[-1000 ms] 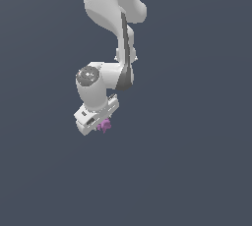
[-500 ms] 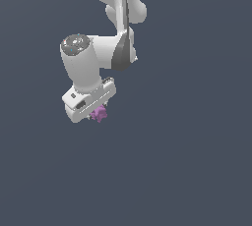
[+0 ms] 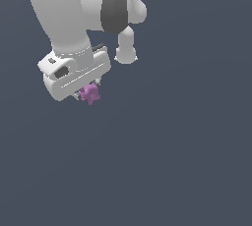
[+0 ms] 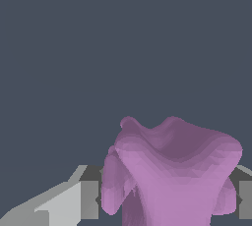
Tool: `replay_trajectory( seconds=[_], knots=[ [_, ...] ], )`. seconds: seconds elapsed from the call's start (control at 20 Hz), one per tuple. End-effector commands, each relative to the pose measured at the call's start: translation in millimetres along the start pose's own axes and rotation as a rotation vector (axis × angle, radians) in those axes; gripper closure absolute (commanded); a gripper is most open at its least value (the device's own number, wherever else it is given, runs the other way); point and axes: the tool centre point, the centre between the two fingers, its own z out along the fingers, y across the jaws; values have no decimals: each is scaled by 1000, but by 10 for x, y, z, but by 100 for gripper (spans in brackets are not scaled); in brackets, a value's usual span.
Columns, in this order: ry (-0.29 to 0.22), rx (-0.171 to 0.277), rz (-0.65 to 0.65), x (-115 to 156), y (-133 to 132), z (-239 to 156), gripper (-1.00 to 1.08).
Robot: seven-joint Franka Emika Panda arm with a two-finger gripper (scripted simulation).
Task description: Pick up the object and move it to a goal position.
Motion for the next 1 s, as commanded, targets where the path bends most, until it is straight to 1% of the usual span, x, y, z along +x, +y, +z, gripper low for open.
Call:
replay_trajectory(
  seconds=[0.0,0.5,0.7,0.95],
  knots=[
    [0,1,0,-28,7,-285,108],
    [0,1,0,-110,75,-1303,108],
    [-1,1,0,-129,101,-1589,108],
    [-1,1,1,-143,128,-1824,108]
  ],
)
